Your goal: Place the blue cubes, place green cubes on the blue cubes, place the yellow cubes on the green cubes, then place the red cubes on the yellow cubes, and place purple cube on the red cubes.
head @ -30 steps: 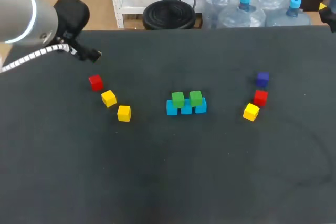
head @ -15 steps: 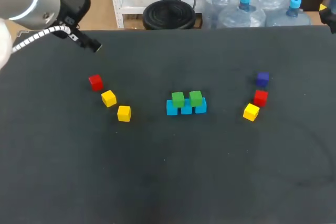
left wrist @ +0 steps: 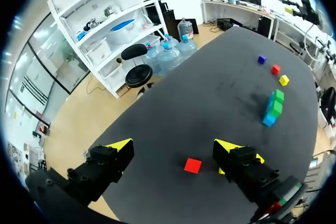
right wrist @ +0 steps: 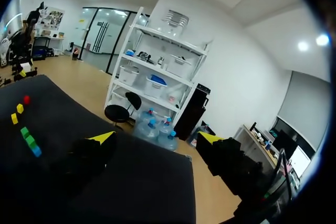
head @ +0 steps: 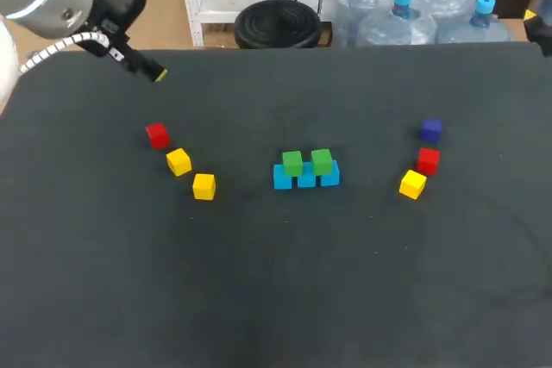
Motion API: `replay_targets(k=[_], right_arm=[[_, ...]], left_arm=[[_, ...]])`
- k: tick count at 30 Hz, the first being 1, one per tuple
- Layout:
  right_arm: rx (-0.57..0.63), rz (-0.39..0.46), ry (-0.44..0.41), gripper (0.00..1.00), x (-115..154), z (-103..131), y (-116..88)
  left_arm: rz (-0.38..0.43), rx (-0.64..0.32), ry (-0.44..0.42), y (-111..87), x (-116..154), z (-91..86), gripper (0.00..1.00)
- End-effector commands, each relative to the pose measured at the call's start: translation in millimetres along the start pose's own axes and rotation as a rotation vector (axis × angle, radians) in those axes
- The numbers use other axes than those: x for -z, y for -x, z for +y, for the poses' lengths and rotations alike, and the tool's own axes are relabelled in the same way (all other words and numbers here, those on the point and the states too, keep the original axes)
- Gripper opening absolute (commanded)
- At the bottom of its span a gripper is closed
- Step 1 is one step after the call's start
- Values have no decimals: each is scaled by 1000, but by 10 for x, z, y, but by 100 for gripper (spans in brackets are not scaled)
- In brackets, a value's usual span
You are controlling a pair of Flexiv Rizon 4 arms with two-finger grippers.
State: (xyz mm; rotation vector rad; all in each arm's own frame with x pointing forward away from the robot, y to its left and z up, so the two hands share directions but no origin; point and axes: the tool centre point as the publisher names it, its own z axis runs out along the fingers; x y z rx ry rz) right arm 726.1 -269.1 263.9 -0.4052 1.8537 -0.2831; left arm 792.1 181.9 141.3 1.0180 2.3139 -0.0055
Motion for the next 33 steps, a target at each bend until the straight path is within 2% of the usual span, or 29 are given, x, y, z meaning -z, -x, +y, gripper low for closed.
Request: replay_targets(k=[1, 3, 9, 14, 16, 18, 33], right_arm=[[0, -173, 20, 100, -76, 10, 3], [-2, -176, 22, 100, -75, 18, 14], [-8, -174, 22, 100, -60, 16, 1], [-4, -170, 24, 100, -32, 4, -2], [-5, -166, 28, 100, -19, -9, 8], [-14, -138, 41, 100, 4, -16, 45], [-14, -138, 41, 100, 4, -16, 45]], left_arm=[[-49, 29, 111, -52, 35, -48, 100], [-67, 45, 162, -30, 28, -27, 100], [-118, 79, 222, -3, -58, 67, 100], [-144, 88, 235, 28, -99, 138, 100], [-178, 80, 222, 59, -91, 155, 100], [-180, 81, 222, 70, -83, 156, 100], [-180, 81, 222, 70, -83, 156, 100]])
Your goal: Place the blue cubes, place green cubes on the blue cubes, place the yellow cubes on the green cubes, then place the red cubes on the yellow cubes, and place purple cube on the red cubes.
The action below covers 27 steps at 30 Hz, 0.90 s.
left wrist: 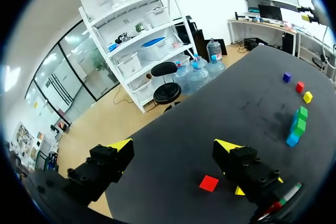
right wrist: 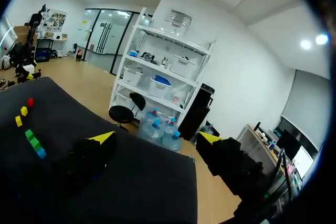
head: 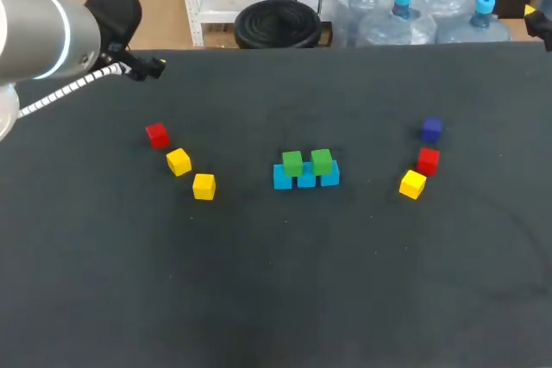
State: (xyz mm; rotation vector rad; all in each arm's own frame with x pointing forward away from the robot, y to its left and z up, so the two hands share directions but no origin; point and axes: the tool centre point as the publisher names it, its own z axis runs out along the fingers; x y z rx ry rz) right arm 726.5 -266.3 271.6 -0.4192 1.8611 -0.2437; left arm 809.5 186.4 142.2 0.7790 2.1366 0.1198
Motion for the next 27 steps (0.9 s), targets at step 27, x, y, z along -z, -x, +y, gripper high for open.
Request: replay_targets(k=[27], right_arm=[[224, -57, 234, 100, -111, 695, -285]], left_arm=[[-1, -1, 0, 2, -11, 2, 100]])
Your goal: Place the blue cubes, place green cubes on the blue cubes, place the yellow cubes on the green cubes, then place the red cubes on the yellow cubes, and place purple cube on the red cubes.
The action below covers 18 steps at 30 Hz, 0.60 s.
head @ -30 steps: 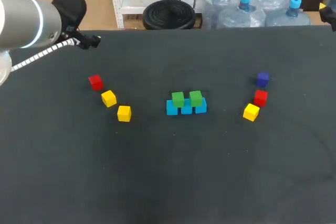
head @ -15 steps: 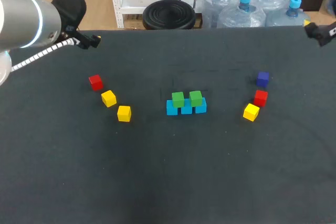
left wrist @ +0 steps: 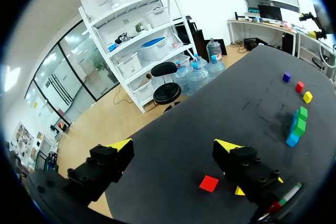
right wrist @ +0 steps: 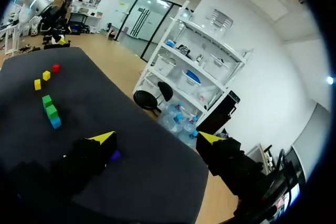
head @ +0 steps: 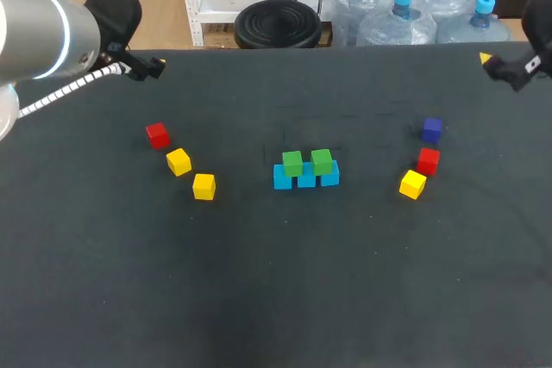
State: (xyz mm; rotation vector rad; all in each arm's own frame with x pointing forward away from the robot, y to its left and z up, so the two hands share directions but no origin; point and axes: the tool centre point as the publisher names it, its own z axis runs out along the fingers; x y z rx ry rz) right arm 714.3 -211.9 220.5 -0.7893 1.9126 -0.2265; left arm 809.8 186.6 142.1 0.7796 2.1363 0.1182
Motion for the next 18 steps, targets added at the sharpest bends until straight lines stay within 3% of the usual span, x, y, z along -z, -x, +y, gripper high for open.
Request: replay_targets(k=[1, 5, 6, 9, 15, 18], right_arm=[[-1, -130, 8, 100, -39, -14, -25], [-1, -130, 8, 100, -39, -14, -25], [25, -114, -6, 100, -17, -54, 15], [153, -119, 56, 100, -16, -147, 234], [523, -111, 324, 100, -136, -198, 651], [623, -78, 455, 100, -207, -178, 706]], left_arm=[[0, -1, 1, 4, -9, 0, 100], [0, -1, 1, 4, -9, 0, 100], [0, -1, 1, 4, -9, 0, 100], [0, -1, 1, 4, -9, 0, 100], [0, -1, 1, 4, -9, 0, 100], [0, -1, 1, 4, -9, 0, 100]])
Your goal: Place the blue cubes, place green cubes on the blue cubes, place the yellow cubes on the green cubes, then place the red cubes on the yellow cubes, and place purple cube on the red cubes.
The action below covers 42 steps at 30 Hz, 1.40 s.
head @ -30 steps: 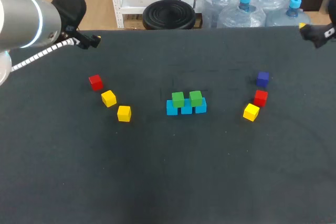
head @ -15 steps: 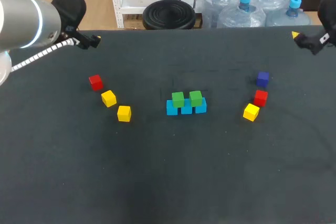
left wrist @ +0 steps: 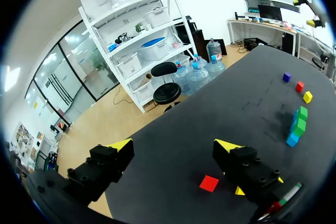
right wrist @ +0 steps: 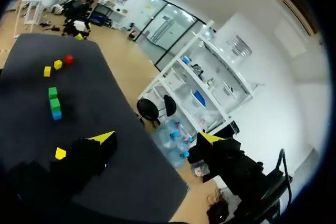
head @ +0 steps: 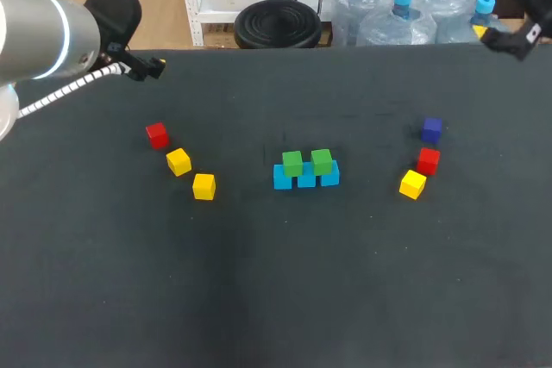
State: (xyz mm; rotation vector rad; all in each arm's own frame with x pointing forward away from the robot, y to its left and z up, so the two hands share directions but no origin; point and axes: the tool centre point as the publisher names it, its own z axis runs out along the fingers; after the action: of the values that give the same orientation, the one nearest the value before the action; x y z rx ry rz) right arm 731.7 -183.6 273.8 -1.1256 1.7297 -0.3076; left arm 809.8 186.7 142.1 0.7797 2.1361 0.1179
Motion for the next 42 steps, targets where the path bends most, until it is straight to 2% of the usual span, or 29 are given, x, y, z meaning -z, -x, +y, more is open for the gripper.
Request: replay_targets(k=[1, 5, 7, 11, 15, 20, 26, 30, 37, 42], right_arm=[[334, -43, 418, 100, -267, -89, 48], [430, -63, 570, 100, -320, 21, 71], [485, -42, 606, 100, -352, 70, 64], [558, -54, 682, 100, -360, 211, 103], [622, -86, 722, 100, -336, 336, 201], [668, -87, 768, 100, -327, 437, 222], [677, -91, 830, 100, -311, 619, 169], [710, -83, 881, 100, -285, 859, 109], [776, -51, 913, 100, -221, 1188, -19], [801, -45, 918, 100, -205, 1284, -54]], left_arm=[[0, -1, 1, 4, -9, -1, 100], [0, -1, 1, 4, -9, -1, 100], [0, -1, 1, 4, -9, -1, 100], [0, -1, 1, 4, -9, -1, 100], [0, -1, 1, 4, -9, -1, 100], [0, -1, 1, 4, -9, -1, 100], [0, -1, 1, 4, -9, -1, 100], [0, -1, 1, 4, -9, -1, 100], [0, -1, 1, 4, -9, -1, 100], [0, -1, 1, 4, -9, -1, 100]])
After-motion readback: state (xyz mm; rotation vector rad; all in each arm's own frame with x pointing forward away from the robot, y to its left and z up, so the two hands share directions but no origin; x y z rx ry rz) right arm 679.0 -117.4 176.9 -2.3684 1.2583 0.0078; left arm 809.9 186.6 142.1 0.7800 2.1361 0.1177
